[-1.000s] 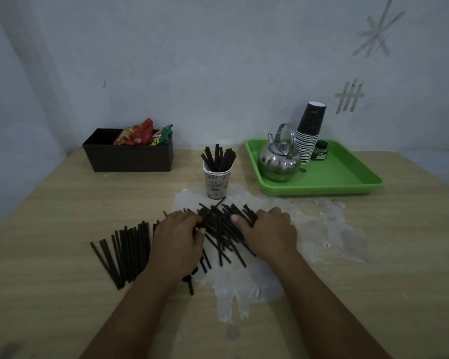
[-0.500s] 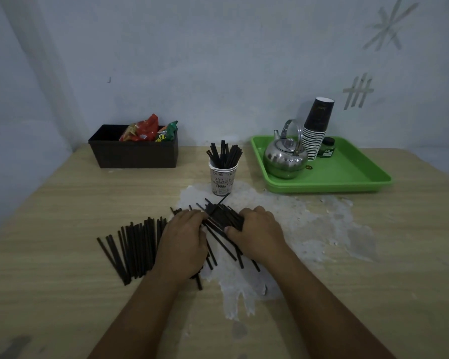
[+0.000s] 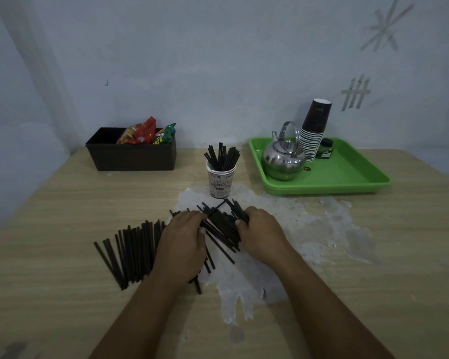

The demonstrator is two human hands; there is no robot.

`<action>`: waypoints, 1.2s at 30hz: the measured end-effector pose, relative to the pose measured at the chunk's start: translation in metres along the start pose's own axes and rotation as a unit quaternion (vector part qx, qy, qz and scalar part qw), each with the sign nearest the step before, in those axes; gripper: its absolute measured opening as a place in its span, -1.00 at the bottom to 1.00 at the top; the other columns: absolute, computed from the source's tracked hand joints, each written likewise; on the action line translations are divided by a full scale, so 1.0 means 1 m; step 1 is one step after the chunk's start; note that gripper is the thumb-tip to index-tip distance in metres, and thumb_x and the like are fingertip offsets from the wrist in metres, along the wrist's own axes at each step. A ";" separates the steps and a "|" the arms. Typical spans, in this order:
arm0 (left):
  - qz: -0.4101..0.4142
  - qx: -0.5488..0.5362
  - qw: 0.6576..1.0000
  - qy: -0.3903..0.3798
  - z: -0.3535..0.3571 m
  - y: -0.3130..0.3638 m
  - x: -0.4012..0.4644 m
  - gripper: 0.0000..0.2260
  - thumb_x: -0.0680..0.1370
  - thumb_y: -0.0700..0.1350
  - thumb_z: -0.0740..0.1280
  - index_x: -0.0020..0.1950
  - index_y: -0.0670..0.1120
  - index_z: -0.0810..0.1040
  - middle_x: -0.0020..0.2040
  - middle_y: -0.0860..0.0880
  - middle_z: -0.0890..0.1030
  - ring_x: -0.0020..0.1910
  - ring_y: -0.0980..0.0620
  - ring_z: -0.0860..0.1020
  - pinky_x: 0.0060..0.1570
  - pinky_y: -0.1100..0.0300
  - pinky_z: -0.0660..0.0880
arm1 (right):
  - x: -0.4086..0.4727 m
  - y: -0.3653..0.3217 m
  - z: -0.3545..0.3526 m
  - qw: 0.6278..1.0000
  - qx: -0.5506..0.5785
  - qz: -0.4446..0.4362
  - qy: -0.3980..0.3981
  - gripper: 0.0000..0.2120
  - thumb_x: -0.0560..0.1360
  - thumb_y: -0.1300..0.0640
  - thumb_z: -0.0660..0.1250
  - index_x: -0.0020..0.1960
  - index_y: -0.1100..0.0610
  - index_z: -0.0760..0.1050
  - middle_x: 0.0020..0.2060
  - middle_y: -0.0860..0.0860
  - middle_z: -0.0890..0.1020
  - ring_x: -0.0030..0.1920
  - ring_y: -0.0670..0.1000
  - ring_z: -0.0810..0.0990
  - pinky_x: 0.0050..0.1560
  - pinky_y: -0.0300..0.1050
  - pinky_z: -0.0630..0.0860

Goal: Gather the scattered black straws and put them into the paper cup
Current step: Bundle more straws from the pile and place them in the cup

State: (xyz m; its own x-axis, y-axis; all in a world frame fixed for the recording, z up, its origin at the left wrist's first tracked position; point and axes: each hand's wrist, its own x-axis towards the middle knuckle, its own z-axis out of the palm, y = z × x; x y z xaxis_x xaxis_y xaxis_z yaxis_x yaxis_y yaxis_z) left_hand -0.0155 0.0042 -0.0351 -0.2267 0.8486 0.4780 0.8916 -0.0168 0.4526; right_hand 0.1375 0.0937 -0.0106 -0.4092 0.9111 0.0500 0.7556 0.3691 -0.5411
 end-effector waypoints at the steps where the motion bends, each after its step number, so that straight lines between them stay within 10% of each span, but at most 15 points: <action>1: 0.004 -0.003 1.000 0.002 0.000 0.000 0.001 -0.75 0.50 -0.30 0.29 0.15 -0.14 0.56 0.07 -0.08 0.61 0.09 -0.07 0.50 0.15 0.17 0.32 | 0.001 0.001 -0.002 1.000 0.006 -0.005 0.004 -0.78 0.63 0.05 0.19 0.11 0.18 0.48 -0.04 0.09 0.53 -0.08 0.04 0.47 -0.14 -0.14 0.32; 13: 0.030 0.007 0.999 -0.041 0.008 0.012 -0.002 -0.67 0.52 0.02 0.27 0.24 -0.08 0.52 0.18 -0.03 0.58 0.21 -0.03 0.46 0.20 0.06 0.39 | 0.005 0.011 -0.018 0.933 0.317 -0.050 0.162 -0.88 0.66 0.07 0.13 0.01 0.05 0.41 -0.19 0.02 0.60 -0.27 -0.10 0.54 -0.14 -0.03 0.54; 18: 0.034 0.021 0.998 -0.055 0.009 0.012 -0.001 -0.66 0.51 0.06 0.25 0.19 -0.09 0.56 0.14 -0.03 0.60 0.17 -0.03 0.48 0.18 0.07 0.38 | 0.009 0.014 -0.021 0.873 0.439 -0.041 0.209 -0.73 0.51 -0.26 0.27 -0.03 -0.06 0.47 -0.32 -0.17 0.50 -0.29 -0.16 0.45 -0.22 -0.14 0.39; 36: 0.001 -0.046 0.999 -0.015 -0.013 0.012 0.030 -0.72 0.54 0.01 0.27 0.22 -0.02 0.52 0.18 0.01 0.56 0.22 0.03 0.43 0.19 0.18 0.31 | 0.033 0.014 -0.023 0.833 0.478 0.047 0.273 -0.71 0.51 -0.24 0.29 -0.24 -0.06 0.51 -0.43 -0.17 0.49 -0.36 -0.13 0.44 -0.30 -0.17 0.37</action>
State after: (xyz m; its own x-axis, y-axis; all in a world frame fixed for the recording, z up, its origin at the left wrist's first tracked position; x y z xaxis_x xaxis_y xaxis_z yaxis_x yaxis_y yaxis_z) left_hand -0.0167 0.0226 -0.0057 -0.2125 0.8639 0.4566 0.8513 -0.0657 0.5206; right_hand 0.1463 0.1336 0.0030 0.1200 0.9718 0.2028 -0.0892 0.2140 -0.9727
